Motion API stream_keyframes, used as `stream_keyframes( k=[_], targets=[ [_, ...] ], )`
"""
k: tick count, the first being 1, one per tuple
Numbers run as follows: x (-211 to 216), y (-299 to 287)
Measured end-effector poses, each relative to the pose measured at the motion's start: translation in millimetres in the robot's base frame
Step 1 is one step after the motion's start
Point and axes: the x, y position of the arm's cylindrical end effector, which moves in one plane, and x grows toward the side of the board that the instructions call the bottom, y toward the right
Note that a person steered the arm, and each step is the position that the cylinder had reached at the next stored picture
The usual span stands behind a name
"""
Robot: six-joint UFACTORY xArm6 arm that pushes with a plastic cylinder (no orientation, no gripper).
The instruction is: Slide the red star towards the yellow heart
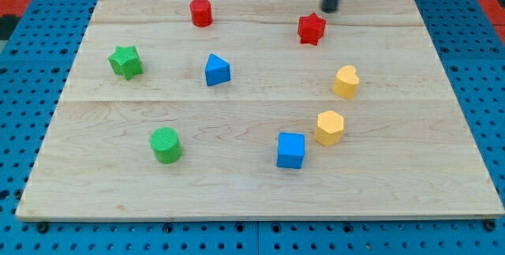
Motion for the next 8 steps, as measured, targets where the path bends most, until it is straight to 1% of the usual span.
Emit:
stream_keyframes(
  k=[1,2,3,4,5,6,7,8],
  targets=[
    [13,-39],
    [46,1],
    [4,-22],
    [-23,-74],
    [44,-32],
    [77,16],
    [60,2],
    [49,-73]
  ],
)
